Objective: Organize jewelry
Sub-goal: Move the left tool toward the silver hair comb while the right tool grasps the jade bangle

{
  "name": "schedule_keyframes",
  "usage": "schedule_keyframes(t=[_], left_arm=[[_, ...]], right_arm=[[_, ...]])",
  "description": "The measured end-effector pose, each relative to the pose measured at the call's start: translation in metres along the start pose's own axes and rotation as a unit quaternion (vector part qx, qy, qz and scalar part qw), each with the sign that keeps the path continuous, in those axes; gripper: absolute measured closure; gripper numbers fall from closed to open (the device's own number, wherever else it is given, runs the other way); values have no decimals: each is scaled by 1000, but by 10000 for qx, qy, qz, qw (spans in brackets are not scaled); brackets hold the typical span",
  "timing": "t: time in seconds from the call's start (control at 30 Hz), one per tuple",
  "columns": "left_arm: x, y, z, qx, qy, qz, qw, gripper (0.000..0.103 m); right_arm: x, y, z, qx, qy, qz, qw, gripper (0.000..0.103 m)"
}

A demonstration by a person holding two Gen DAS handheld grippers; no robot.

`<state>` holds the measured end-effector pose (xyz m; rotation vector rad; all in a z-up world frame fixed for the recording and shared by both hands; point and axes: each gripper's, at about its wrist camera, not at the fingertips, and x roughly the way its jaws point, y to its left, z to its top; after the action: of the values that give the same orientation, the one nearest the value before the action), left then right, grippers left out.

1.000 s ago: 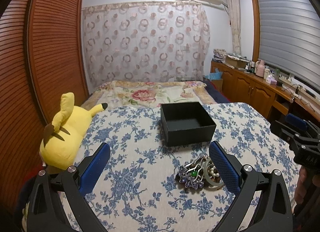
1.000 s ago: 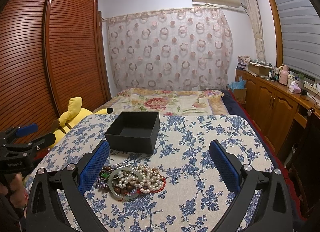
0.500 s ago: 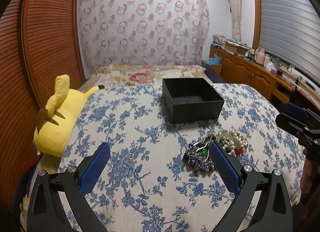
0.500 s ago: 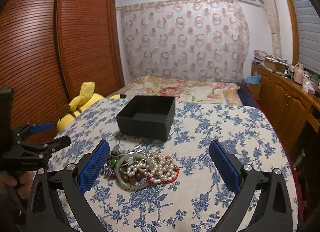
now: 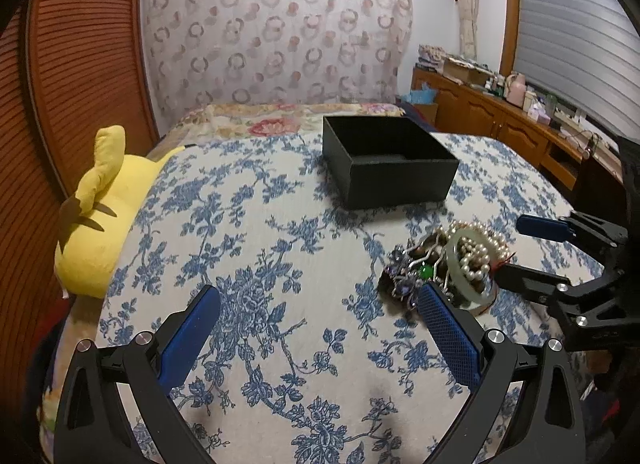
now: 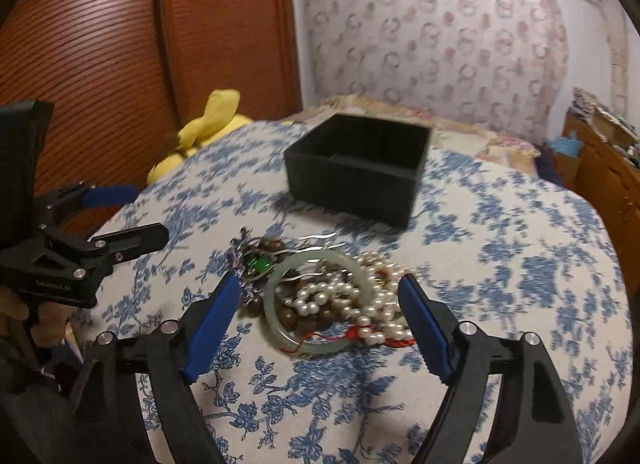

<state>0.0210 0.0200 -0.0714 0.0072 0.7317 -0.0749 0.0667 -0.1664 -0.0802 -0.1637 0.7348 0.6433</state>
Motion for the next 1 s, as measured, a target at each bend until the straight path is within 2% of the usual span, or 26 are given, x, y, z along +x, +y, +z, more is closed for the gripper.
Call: schedule_keyframes(t=[0.3, 0.57, 0.67, 0.7, 0.83, 1.0], left_arm=[[10, 0, -4, 76, 177, -45, 9998, 7], [13, 0, -5, 54, 235, -109, 9996, 7], [16, 0, -7, 51, 270, -112, 9996, 7], [17, -1, -7, 54, 277, -109, 9995, 7], [18, -2, -8, 60, 297, -109, 9995, 7], [19, -3, -9, 63, 323, -142, 9994, 7]], right_arm=[[31, -4, 7, -195, 454, 139, 9987, 23], [42, -5, 5, -344, 734, 55, 9967, 23], [41, -3, 4, -426, 732, 50, 9964, 25], [40, -3, 4, -460, 693, 38, 9965, 29], [36, -5, 3, -370, 622, 126, 9973, 29], [17, -6, 7, -264, 267, 203, 9991, 29]])
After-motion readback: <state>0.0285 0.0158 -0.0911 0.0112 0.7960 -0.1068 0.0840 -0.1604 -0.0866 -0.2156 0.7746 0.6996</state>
